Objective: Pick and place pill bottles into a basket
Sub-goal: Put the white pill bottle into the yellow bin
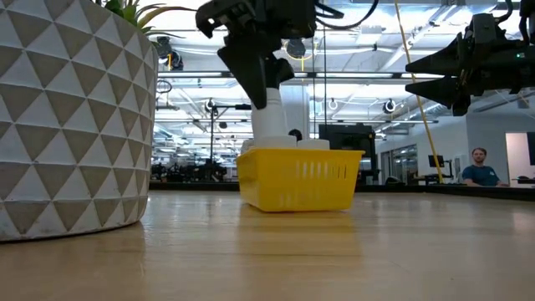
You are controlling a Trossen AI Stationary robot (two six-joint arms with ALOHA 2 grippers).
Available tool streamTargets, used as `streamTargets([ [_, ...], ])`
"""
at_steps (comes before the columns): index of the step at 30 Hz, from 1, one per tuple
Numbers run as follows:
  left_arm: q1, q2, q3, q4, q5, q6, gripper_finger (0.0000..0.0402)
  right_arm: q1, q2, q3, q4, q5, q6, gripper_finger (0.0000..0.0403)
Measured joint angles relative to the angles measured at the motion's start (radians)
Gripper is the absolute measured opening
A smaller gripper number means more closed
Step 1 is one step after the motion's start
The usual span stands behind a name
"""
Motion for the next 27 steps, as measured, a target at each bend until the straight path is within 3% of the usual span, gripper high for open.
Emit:
streamTargets([
  [13,0.002,0.002,-0.091,0.068,0.027,0.0,0.0161,0.0,0.0,0.0,0.0,0.0,0.0,0.0251],
  [27,0.006,0.002,-0.098,0.097,0.051,-0.003,0.0161,0.0,0.0,0.0,0.0,0.0,0.0,0.0251],
])
